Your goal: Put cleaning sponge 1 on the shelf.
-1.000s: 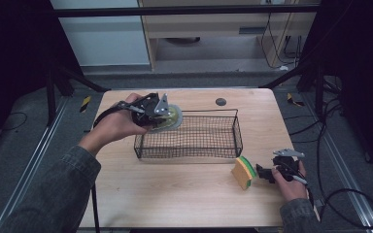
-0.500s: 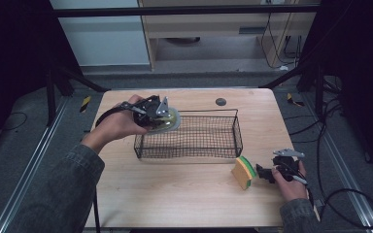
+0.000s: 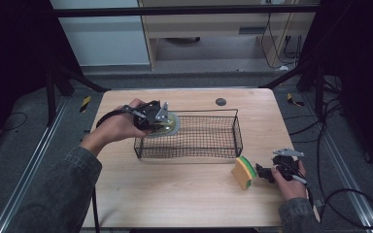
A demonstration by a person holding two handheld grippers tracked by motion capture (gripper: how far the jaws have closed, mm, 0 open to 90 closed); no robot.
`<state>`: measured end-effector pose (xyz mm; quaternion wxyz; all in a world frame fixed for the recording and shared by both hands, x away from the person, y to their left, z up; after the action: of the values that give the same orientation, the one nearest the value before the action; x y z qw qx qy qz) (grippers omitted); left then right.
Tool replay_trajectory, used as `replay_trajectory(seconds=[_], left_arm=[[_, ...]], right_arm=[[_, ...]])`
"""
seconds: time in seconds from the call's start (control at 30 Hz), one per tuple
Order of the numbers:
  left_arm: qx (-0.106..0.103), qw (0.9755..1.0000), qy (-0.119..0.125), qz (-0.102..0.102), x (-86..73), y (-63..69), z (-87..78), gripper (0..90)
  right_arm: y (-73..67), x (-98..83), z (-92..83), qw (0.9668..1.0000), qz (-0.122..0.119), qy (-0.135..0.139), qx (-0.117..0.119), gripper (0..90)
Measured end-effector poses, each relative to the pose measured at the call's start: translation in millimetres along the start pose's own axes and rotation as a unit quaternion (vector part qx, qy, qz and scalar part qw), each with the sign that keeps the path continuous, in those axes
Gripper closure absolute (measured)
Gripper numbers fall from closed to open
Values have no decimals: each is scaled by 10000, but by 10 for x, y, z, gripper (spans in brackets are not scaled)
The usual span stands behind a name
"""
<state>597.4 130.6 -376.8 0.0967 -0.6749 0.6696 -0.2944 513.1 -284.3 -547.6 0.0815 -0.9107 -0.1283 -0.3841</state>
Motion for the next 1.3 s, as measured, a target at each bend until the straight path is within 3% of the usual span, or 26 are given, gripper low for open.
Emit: replay_trajectory(seconds=[0.33, 0.5, 1.0, 1.17, 1.2, 1.3], left_arm=[[-176, 9996, -225, -3, -44, 12, 157, 703], [-164, 9994, -294, 17, -58, 39, 225, 702], [-248, 9982, -539, -76, -175, 111, 369, 703], [-339, 9974, -633, -114, -203, 146, 466, 703], [-389, 9969, -647, -223, -213, 174, 486, 703], [-435, 9965, -680, -200, -235, 208, 550, 703]], right_arm=[[1, -1, 0, 10000, -11, 13, -8, 6], [1, -1, 0, 10000, -12, 11, -7, 6], [-3, 0, -2, 10000, 10, 7, 1, 6], [-3, 0, -2, 10000, 9, 7, 0, 6], [-3, 0, -2, 10000, 13, 7, 1, 6], [-3, 0, -2, 10000, 10, 7, 1, 6]])
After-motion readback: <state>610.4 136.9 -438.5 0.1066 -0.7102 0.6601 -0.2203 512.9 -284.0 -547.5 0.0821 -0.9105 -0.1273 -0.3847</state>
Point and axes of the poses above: each handheld gripper's, and its own axes: z roughly forward along the jaws, x roughly out of its top, y roughly to its right, the point moved 5 cm from there along z, roughly forward along the jaws, and after that the axes turned 4 degrees about x, right-handed, at the moved point
